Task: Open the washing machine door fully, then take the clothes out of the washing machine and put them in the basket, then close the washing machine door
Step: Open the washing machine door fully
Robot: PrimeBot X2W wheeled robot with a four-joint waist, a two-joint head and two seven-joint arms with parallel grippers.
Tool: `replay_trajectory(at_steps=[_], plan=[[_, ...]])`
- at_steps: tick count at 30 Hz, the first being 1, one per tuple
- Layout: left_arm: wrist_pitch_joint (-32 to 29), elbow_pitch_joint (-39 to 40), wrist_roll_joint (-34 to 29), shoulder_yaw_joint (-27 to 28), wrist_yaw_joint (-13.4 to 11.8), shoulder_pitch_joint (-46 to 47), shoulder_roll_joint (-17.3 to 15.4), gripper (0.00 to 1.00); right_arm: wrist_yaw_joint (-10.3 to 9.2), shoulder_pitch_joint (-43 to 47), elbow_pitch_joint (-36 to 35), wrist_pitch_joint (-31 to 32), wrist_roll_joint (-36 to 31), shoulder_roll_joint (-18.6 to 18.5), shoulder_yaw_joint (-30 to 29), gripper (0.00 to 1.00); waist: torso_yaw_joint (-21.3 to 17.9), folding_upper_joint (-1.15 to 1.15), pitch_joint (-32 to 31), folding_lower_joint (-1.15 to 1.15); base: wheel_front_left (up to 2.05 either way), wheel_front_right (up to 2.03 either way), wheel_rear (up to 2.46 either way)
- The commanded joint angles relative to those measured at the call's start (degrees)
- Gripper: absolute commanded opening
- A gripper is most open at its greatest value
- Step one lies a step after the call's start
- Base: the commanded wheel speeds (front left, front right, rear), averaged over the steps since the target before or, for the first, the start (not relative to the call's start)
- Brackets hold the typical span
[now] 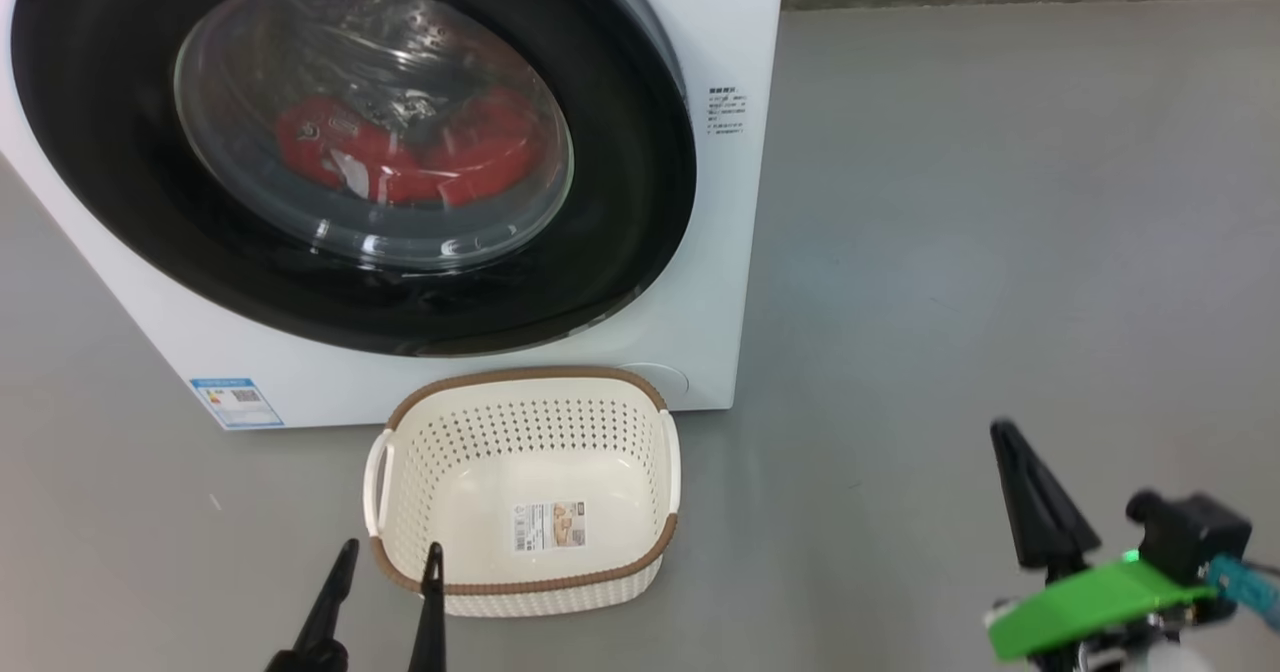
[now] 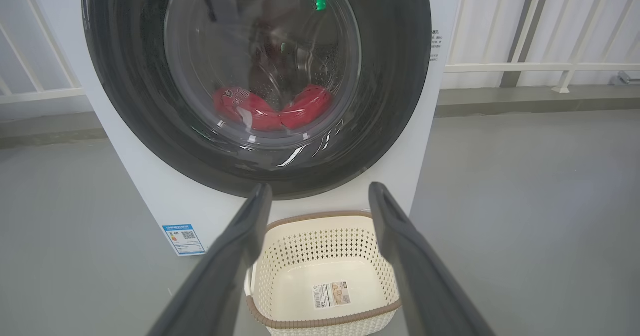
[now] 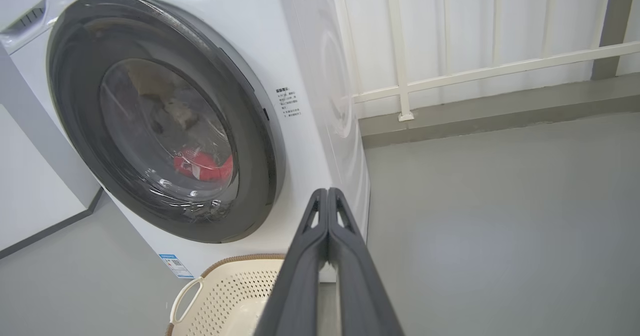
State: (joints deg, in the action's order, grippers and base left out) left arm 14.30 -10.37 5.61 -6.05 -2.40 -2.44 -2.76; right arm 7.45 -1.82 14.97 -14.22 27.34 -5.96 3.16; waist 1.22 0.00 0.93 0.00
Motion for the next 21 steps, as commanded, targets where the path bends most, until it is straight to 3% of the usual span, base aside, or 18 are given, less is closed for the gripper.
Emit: replay_trajectory(at_steps=[1,9,21], plan=[[0.70,1.18,0.47,1.31,0.27,1.34,-0.12,1.00,0.03,-4.04,-1.82,-0.78,1.01,-0.65,1.81,0.00,0.38,0.00,0.48,0.00,0.00,0.00,0.00],[0.70,1.48,1.24,-0.88,0.09,3.44,-0.12,1.00,0.03,-14.55,-2.03,-0.78,8.16,-1.15,2.50,0.00,2.78,0.00,3.36,0.00,0.00,0.00,0.00],[0.70,1.72,3.16,-5.16,-0.57,7.44,-0.12,1.00,0.03,-30.44,1.94,-0.78,17.51,-6.24,6.56,0.00,7.77,0.00,8.10,0.00,0.00,0.00,0.00]])
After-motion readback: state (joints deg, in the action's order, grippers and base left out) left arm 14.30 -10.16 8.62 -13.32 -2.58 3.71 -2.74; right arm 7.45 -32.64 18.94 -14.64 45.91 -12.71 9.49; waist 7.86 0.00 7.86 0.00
